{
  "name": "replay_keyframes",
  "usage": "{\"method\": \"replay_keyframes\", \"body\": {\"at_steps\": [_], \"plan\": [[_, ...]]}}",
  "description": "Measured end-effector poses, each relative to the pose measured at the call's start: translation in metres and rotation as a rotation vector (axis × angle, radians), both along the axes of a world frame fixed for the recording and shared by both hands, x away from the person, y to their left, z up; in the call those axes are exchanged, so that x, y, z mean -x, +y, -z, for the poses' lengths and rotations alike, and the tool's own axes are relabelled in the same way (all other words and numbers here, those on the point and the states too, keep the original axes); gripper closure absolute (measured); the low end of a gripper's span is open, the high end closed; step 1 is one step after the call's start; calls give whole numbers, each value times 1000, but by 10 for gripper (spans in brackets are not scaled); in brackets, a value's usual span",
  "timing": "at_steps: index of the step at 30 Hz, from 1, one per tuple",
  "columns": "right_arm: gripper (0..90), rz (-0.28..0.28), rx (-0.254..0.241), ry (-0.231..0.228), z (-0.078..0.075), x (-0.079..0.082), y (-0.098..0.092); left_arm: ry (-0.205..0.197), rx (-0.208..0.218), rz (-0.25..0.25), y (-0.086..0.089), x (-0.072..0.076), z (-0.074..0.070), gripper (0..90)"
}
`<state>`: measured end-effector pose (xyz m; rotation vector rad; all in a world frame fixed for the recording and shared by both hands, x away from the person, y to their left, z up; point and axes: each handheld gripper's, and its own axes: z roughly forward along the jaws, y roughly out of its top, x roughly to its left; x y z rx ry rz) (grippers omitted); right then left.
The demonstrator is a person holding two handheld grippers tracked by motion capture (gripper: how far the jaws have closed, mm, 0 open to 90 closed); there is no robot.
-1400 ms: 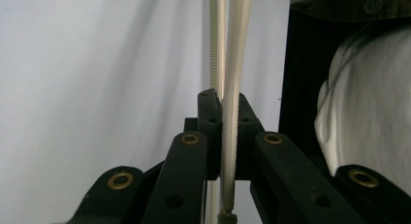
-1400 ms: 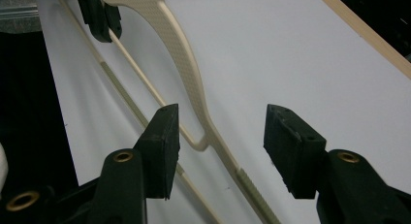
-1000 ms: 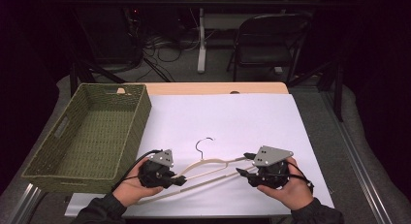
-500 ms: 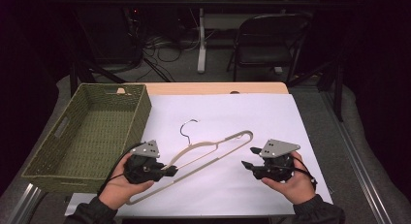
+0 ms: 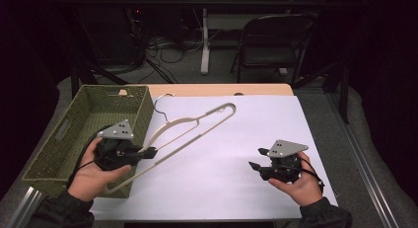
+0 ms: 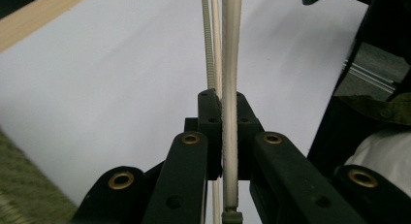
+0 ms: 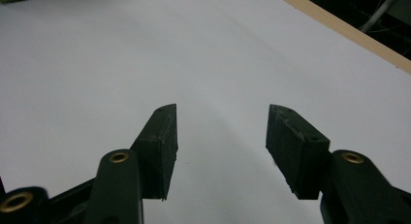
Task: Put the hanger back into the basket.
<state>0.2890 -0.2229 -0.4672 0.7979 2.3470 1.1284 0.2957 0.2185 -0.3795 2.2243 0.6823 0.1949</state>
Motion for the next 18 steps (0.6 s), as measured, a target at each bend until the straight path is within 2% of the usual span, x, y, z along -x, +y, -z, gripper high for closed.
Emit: {"method": "replay_keyframes", "body": {"at_steps": [6,11,12,18], "plan": [[445,8,10,7,3,-1,0,-8,5,-58,17,-10,-5,871],[446,15,20,23,5,-3,-1,-22,-7,-103,40,-21,-7,871],[446,15,5,13,6,-4,-1,-21,-6,-110,44,-23,-8,871],[446,21,13,19,7,-5,-2,-15,0,-162,72,-36,-4,871]]}}
